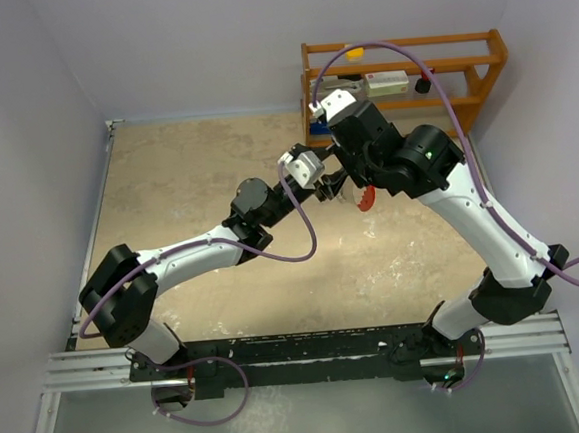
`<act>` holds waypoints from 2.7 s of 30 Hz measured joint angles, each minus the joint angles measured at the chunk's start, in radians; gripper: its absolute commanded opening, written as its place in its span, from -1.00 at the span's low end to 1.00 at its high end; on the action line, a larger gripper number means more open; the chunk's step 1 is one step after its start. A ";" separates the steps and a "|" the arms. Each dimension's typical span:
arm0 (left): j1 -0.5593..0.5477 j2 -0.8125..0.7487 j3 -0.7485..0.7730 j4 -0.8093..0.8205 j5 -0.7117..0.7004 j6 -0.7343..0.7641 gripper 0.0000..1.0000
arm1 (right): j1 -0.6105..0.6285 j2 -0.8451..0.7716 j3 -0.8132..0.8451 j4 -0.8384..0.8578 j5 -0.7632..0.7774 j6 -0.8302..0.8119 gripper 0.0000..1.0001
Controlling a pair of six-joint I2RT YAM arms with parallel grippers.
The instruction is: Remove the keys from the keyring
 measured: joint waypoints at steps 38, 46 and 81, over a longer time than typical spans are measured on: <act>-0.006 0.024 -0.013 0.072 -0.078 -0.009 -0.29 | 0.014 -0.002 -0.022 0.010 0.002 0.003 -1.00; -0.011 0.043 -0.013 0.094 -0.072 -0.019 -0.46 | 0.014 -0.002 -0.022 0.016 0.000 0.003 -1.00; -0.024 0.003 -0.011 0.177 -0.124 -0.090 -1.00 | 0.021 -0.169 -0.190 0.216 0.021 0.006 -1.00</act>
